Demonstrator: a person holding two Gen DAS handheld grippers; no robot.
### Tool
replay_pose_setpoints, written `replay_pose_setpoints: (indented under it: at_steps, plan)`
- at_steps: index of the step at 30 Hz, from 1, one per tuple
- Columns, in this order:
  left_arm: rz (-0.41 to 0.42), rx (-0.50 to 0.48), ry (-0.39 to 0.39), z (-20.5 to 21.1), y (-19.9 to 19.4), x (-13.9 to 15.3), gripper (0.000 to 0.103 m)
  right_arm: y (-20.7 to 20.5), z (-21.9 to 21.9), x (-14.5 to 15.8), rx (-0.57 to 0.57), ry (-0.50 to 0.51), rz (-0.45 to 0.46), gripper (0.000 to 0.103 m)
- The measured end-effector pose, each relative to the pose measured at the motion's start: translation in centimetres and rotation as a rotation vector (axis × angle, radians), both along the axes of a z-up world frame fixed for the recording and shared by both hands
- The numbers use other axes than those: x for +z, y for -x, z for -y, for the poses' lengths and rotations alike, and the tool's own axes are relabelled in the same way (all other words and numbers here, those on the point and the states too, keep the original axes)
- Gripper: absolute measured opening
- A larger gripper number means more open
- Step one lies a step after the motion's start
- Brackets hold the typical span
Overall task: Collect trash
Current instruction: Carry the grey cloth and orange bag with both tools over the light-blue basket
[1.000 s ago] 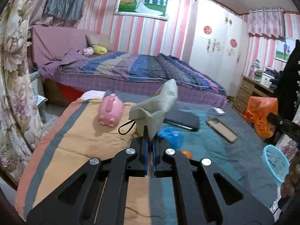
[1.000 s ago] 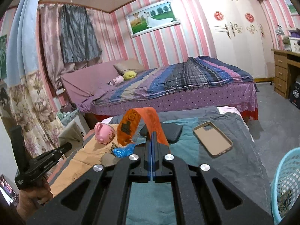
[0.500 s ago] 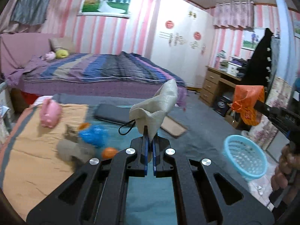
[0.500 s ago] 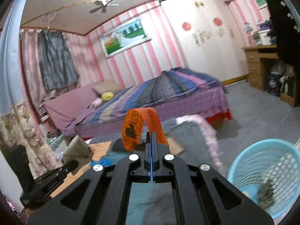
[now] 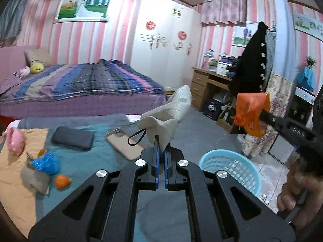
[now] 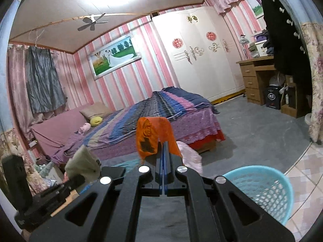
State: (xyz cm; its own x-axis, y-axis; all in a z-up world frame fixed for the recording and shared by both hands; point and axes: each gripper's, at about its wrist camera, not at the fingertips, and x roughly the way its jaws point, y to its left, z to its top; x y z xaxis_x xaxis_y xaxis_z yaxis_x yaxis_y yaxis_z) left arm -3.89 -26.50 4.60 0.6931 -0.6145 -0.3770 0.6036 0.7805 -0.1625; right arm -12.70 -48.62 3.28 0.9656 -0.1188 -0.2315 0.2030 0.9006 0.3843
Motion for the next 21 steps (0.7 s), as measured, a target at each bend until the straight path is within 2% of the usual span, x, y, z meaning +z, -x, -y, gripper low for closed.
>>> replay_pose_setpoints:
  at_steps: [8, 15, 21]
  plan:
    - [-0.016, -0.051, 0.011, 3.9, 0.2, 0.3, 0.002, 0.9, 2.0, 0.1, -0.069, 0.009, -0.028, 0.0]
    - [-0.06, -0.113, -0.005, 6.9, 0.4, -0.7, 0.002, 1.5, 3.3, 0.4, -0.153, 0.031, -0.082, 0.0]
    - [-0.077, -0.145, -0.004, 8.7, 0.1, -0.9, 0.002, 2.1, 5.3, -0.1, -0.232, -0.018, -0.102, 0.0]
